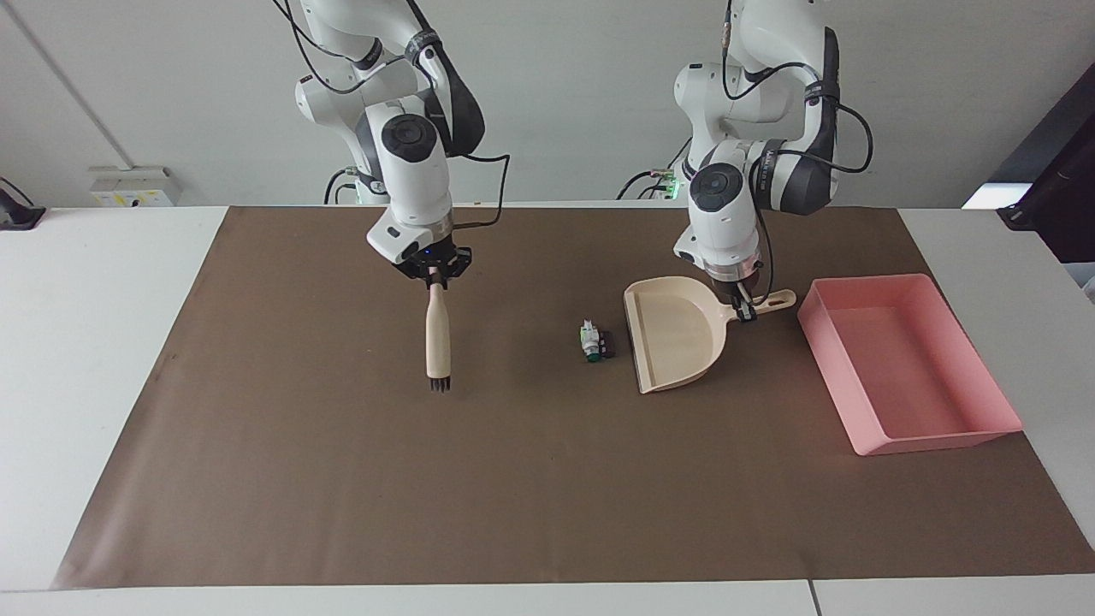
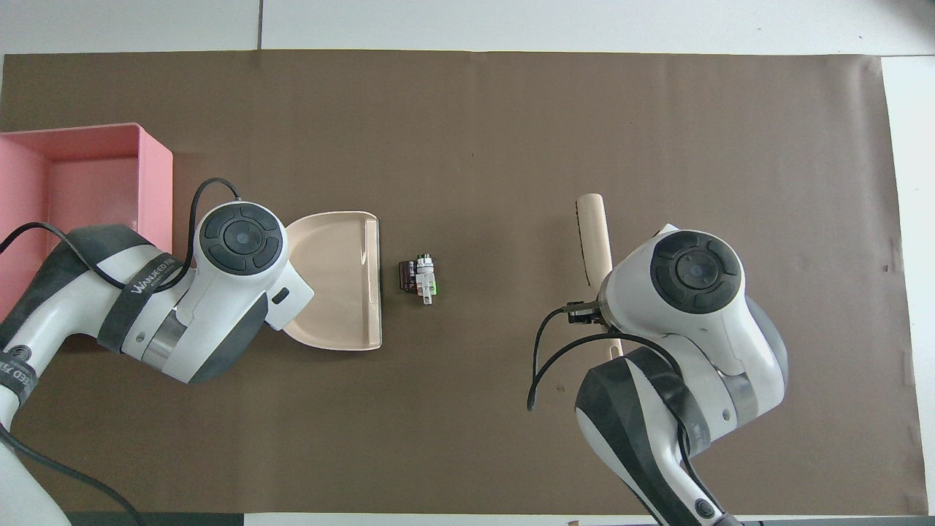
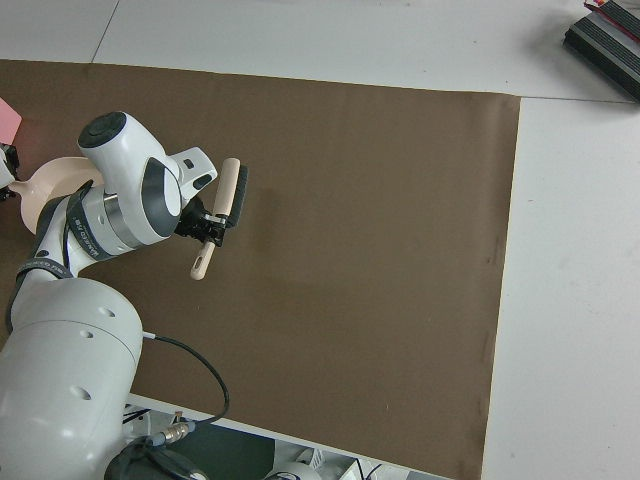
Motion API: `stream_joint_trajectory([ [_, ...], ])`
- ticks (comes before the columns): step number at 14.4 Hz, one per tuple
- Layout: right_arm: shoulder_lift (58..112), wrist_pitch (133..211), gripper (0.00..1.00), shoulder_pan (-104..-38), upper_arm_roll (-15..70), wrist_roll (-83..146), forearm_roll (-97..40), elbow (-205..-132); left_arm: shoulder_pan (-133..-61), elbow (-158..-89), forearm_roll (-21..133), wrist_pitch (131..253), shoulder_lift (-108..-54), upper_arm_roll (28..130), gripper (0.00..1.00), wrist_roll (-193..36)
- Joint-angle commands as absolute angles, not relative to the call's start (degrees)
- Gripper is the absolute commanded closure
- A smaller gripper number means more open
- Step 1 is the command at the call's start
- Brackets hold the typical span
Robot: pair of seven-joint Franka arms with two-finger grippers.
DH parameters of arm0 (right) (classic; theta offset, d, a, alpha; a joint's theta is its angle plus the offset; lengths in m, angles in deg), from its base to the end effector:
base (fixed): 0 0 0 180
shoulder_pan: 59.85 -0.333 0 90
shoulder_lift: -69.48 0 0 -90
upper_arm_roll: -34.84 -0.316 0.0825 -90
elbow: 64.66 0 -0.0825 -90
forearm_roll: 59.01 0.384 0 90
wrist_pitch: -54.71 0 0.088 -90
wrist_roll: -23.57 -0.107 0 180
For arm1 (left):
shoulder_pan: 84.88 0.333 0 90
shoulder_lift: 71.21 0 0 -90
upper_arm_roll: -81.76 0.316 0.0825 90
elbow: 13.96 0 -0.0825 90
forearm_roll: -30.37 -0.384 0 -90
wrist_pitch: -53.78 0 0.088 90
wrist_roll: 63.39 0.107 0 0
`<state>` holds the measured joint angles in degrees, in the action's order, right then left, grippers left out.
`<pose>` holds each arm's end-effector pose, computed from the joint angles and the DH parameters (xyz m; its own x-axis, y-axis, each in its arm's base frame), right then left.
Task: Clean e-waste and dump in bin
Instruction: 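Lift the brush with the right gripper and move it toward the component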
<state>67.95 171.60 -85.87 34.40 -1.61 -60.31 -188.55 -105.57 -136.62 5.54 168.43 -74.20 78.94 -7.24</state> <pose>0.4661 0.2306 0.4004 0.9965 0.0312 -0.0781 0.0358 -0.9977 0.0581 0.4946 -0.1873 0.3702 -0.0364 -0.9136 -0.4049 -0.9991 0.0419 -0.0047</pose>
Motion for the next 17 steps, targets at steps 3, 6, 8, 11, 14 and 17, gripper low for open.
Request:
stream_joint_trajectory([
  [3,76.67,168.54,1.0,-92.88,34.58,-12.62,-61.21,-177.36,-106.32,-140.69,3.66,170.67,-72.01,79.47,1.0,-8.99],
  [6,83.95,165.8,1.0,-98.07,34.66,-17.9,-61.73,-169.63,-106.23,-140.88,2.77,171.28,-72.18,79.38,1.0,-9.6],
  [8,86.96,166.85,1.0,-99.93,34.58,-19.32,-62.0,-167.76,-106.15,-141.4,2.77,171.72,-72.18,79.38,1.0,-11.18],
  [11,88.2,167.65,1.0,-102.3,34.58,-19.23,-62.0,-167.93,-106.15,-141.41,2.69,171.72,-72.18,79.38,1.0,-11.27],
  [14,90.13,168.87,1.0,-104.67,34.4,-18.71,-61.82,-168.11,-106.06,-141.41,2.69,171.81,-72.18,79.38,1.0,-11.27],
  [17,91.1,170.89,1.0,-104.5,31.59,-16.78,-61.03,-167.5,-106.06,-141.41,2.69,171.72,-72.18,79.38,1.0,-11.36],
])
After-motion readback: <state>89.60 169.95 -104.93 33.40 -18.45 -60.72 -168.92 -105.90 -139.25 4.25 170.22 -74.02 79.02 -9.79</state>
